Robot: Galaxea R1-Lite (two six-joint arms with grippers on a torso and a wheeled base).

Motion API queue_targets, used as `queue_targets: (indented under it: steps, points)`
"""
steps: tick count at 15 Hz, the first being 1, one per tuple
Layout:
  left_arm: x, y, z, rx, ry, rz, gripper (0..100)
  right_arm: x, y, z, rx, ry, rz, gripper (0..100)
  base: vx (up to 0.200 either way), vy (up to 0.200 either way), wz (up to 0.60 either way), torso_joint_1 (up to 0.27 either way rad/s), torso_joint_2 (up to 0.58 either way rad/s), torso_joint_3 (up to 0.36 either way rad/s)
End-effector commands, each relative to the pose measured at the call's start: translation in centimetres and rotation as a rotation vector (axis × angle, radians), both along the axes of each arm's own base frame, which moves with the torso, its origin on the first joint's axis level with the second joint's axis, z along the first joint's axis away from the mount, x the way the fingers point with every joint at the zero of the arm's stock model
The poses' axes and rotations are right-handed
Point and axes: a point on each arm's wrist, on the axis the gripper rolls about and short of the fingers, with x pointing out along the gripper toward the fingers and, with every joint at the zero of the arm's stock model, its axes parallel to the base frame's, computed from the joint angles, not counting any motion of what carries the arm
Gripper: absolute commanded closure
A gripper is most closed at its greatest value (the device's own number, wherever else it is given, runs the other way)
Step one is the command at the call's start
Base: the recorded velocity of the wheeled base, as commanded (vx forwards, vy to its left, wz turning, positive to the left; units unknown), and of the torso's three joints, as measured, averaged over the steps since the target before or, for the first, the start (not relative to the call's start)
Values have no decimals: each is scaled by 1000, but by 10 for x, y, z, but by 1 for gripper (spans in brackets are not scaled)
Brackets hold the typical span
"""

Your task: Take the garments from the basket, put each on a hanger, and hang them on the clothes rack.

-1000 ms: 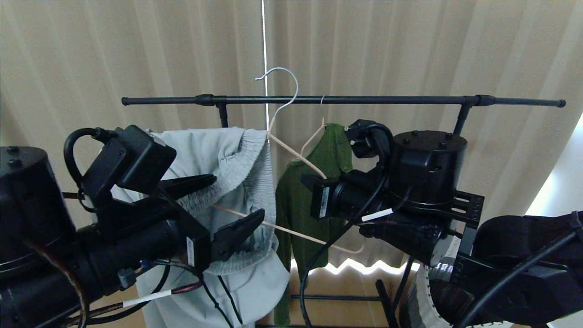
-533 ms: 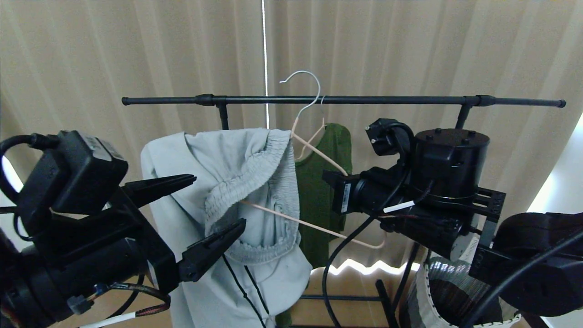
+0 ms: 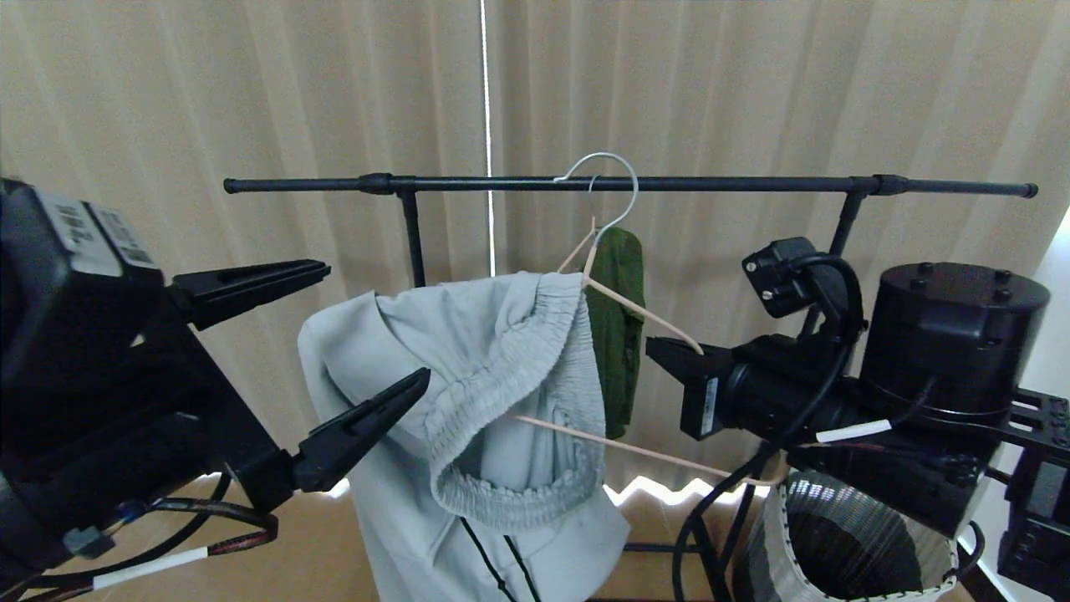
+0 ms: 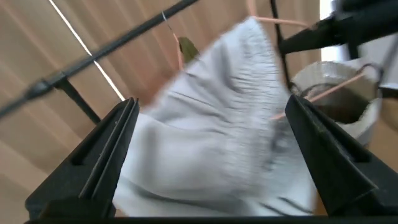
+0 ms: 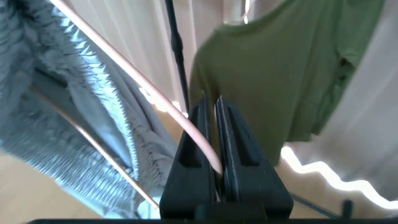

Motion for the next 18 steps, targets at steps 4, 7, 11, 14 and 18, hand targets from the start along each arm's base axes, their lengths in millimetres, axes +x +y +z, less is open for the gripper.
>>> queue_targets:
  steps: [4,7,11,14,18]
  points:
    - [40,-34,-12,184,-17,-90,0,-12,-11,0,-36,-23,11,100,0,0,0,0,0,0]
    - [50,-42,-20,256,16,-101,0,-12,-10,1,-58,-39,20,100,0,0,0,0,0,0]
    - [62,-39,-23,277,43,-60,0,-14,-10,1,-83,-68,40,100,0,0,0,0,0,0]
    - [66,-39,-23,277,45,-53,0,-18,-8,-3,-101,-138,73,100,0,0,0,0,0,0]
    - [73,-45,-16,264,23,-58,0,-27,-3,-5,-94,-150,132,100,0,0,0,0,0,0]
